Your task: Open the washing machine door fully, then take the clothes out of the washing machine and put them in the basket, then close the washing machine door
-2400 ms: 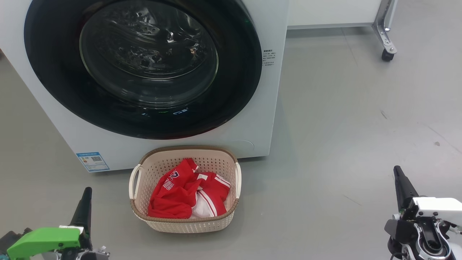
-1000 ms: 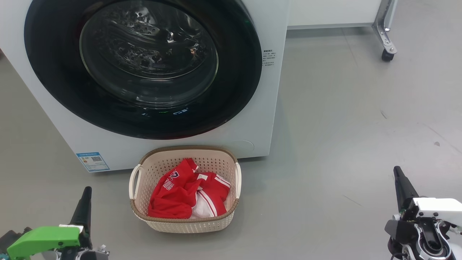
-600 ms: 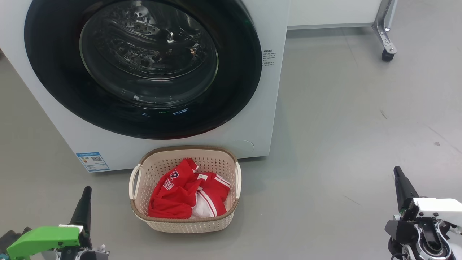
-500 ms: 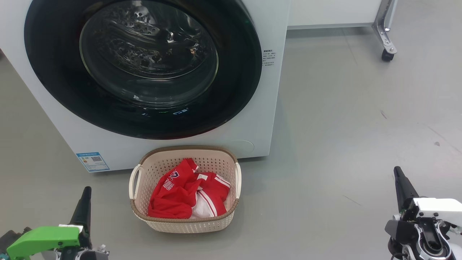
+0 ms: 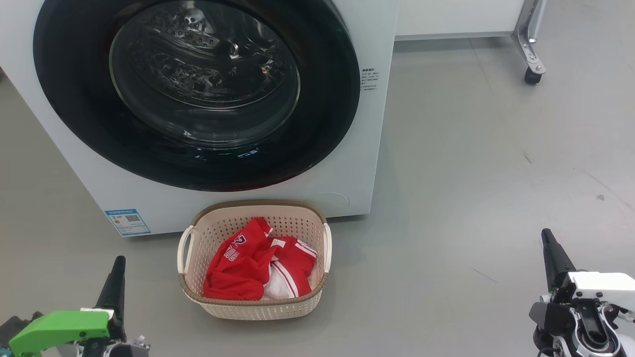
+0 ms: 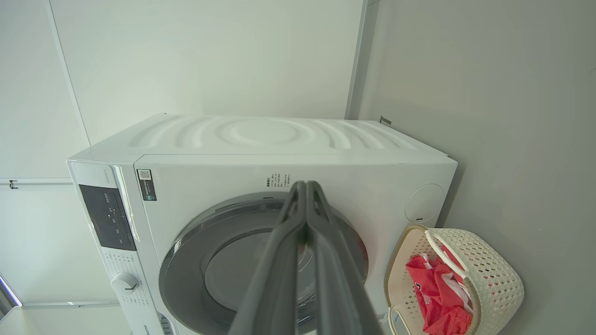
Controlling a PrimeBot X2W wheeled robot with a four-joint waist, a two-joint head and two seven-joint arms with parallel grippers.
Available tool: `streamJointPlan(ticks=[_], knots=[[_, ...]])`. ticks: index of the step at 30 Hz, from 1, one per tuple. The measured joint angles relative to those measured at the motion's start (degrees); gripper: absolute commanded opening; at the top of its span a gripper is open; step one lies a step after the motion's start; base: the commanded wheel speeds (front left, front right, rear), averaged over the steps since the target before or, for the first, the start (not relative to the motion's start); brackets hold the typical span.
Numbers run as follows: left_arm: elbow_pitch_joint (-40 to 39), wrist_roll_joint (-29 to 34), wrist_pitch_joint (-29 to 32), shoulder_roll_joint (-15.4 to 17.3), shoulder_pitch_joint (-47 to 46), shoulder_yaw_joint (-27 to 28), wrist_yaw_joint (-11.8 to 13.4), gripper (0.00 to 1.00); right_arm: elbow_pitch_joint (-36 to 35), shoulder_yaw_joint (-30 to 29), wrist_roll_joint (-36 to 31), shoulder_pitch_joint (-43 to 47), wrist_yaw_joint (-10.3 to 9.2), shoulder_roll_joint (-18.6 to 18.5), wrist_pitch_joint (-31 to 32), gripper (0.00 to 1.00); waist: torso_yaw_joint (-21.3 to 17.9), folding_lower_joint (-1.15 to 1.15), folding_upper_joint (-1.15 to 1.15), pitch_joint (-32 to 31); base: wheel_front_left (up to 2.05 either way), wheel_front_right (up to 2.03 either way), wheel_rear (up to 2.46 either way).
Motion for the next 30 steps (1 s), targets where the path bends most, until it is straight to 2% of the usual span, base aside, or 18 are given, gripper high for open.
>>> streamJointPlan(ticks=[30], knots=[[0.0,0.0,0.1,-0.1,-0.1,0.2,0.0,0.00,0.0,-0.2,0.0,0.0,0.00,0.1,0.2,0.00,0.0,0.00,0.00,0.0,0.00,0.00,0.00]])
